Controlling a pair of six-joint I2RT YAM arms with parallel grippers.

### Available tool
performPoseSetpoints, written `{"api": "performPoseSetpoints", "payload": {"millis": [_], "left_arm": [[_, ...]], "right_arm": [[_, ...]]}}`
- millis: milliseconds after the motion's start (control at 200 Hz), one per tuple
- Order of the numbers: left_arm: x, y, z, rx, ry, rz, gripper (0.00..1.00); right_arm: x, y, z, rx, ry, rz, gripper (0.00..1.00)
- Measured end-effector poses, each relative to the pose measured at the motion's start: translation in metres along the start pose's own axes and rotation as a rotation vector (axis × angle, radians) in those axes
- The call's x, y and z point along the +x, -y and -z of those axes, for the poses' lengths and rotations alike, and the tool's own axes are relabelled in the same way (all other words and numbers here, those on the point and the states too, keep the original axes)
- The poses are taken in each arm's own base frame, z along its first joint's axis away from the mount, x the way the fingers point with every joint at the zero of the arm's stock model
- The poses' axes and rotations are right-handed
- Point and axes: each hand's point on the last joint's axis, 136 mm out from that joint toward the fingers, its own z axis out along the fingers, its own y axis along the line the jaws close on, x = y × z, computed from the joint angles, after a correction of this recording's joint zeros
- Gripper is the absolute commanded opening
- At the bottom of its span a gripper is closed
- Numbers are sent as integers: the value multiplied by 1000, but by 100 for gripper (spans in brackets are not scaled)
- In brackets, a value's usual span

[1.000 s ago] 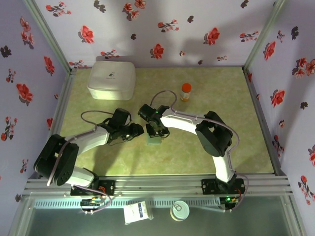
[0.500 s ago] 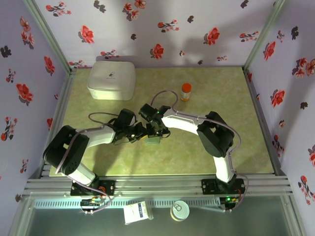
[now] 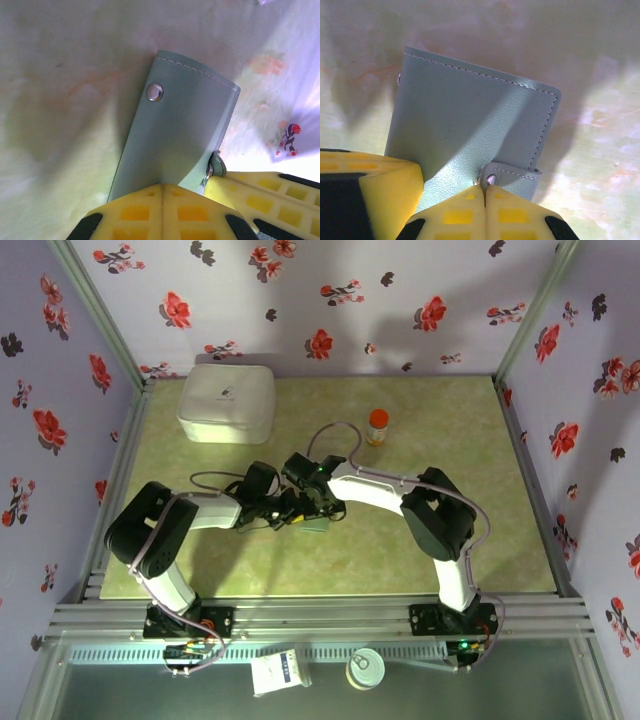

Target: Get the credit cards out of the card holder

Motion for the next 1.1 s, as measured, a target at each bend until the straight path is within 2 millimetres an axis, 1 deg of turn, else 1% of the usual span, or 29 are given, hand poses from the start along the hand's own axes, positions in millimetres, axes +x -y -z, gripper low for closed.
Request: {"api": "performPoseSetpoints", "payload": {"millis": [165, 510, 620, 685, 750, 900, 945, 990, 1040, 1100], "left_arm": [[-2, 2, -3, 28, -2, -6, 0], [-3, -1, -2, 36, 3, -7, 0], [-3, -1, -2, 31, 5, -4, 0], [-4, -1, -1, 29, 8, -3, 0], [-5, -1, 0, 23, 13, -1, 0], [-6, -3, 3, 4, 30, 4, 0], [-6, -4, 5, -8, 38, 8, 4], [-7, -5, 7, -17, 44, 11, 8], [-7, -6, 9, -31, 50, 19, 16], [-5, -5, 12, -34, 50, 20, 19]], "right_arm": [[0, 7, 0, 61, 9, 14, 0], [-2, 10, 3, 108, 44, 33, 0], [0, 32, 8, 211, 46, 43, 0], [0, 42, 9, 251, 42, 45, 0], [1, 46, 11, 269, 42, 46, 0], [2, 47, 15, 240, 62, 20, 0], [3, 46, 16, 218, 66, 8, 0], [3, 45, 18, 189, 70, -8, 4], [3, 43, 18, 160, 75, -27, 9], [1, 40, 18, 127, 82, -49, 14]]}}
